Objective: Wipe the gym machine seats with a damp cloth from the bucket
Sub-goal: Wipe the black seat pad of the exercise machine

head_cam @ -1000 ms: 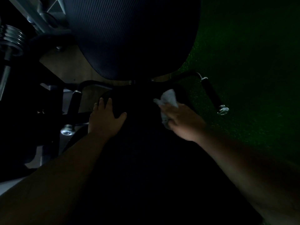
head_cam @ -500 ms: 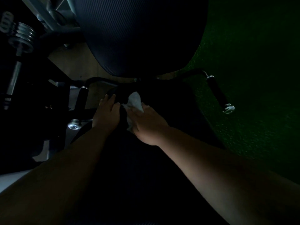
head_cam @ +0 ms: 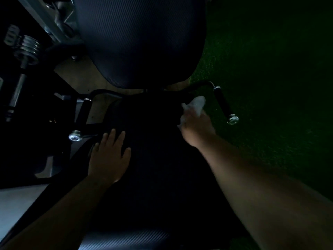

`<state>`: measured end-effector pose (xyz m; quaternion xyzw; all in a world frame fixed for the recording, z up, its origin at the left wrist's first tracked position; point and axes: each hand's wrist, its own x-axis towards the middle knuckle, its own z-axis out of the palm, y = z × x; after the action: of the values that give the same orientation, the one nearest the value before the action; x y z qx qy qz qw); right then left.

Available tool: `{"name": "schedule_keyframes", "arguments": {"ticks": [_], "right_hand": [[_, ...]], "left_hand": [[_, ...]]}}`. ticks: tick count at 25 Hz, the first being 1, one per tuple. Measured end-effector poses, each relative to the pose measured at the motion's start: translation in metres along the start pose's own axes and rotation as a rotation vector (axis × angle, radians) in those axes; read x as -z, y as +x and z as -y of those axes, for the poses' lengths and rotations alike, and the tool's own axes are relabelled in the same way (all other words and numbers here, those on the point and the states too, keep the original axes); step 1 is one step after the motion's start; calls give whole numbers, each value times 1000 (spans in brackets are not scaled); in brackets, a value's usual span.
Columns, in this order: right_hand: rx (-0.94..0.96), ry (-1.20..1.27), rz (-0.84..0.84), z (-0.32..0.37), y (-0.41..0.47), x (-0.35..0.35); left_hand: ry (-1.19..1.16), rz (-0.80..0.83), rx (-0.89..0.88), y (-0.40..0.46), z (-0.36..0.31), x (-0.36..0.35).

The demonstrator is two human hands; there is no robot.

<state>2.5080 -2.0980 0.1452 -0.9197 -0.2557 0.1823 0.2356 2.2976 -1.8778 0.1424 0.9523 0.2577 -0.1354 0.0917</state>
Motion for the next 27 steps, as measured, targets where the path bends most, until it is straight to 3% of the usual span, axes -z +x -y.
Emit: {"name": "schedule_keyframes", "arguments": {"ticks": [1,3,6,10,13,17,21,24,26,27], "right_hand": [[52,6,-34,20,-7,-10],[216,-47,141,50,-34,-31],[424,-92,236,22,-68,-23],[114,-93,76,-57,-58,26],[-41,-150,120,-48,-31,24],[197,-20,159,8,-59,-3],[489,12,229,13,-144,5],[298,-42,182,-17,-120,24],[79,-170,169,-5,-89,15],[64,-178,163,17,-82,3]], "left_hand": [[25,-12,27,-7,-2,1],[20,2,86,-14,-10,1],[-16,-4,136,-18,-18,2],[-15,-58,163,-19,-26,5],[-13,-86,163,-20,-27,4],[-15,-94,154,-18,-22,1],[-40,-50,157,-19,-22,2],[-52,-48,143,-20,-22,4],[-70,-43,138,-19,-22,4],[-77,-46,137,-20,-21,4]]}}
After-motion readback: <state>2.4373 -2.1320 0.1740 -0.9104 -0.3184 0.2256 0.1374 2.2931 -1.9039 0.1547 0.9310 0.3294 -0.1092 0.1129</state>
